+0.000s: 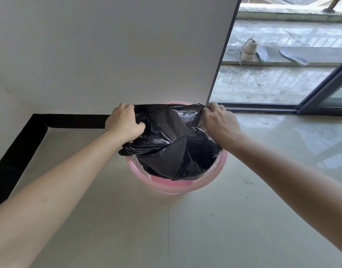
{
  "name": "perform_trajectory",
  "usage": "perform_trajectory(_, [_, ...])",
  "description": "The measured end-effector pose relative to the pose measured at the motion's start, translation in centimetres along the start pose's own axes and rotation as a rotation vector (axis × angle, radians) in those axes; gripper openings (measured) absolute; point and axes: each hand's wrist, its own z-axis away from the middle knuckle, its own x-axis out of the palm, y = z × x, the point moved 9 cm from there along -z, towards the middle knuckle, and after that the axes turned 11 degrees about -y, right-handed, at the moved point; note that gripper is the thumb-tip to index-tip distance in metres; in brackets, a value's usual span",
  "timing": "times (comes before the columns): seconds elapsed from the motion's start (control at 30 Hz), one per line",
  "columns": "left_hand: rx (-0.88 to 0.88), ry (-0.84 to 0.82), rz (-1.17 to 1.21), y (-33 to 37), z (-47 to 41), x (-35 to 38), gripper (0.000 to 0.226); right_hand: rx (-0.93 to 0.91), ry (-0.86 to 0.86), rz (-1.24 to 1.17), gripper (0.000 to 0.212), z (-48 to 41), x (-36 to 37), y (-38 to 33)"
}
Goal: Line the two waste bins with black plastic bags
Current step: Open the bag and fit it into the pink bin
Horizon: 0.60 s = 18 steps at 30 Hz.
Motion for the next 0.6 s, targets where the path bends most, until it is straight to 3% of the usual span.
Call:
perform_trajectory(0.23, [0.022,0.024,-0.021,2.3,-1.5,-0.2,0.067,0.057,-0.02,-0.114,0.037,-2.8,1.1,0.9])
perform_trajectory(0.33, [0.011,-0.06,0.027,2.3,-2.9,0.4,0.072,0.151,-0.006,-0.043,0.033,-4.4,1.3,1.8])
perform_trajectory(0.5, [-0.044,-0.21,0.03,0.7,-3.9,2.3,0.032,0.363,-0.215,-0.07,0.034,-5.2,3.9,5.0])
perform_trajectory(0.6, [-0.152,-0.321,0.397,-1.3,-3.8,4.5,0.03,0.347,-0.332,-0.181,0.03,-4.7,4.7,5.5])
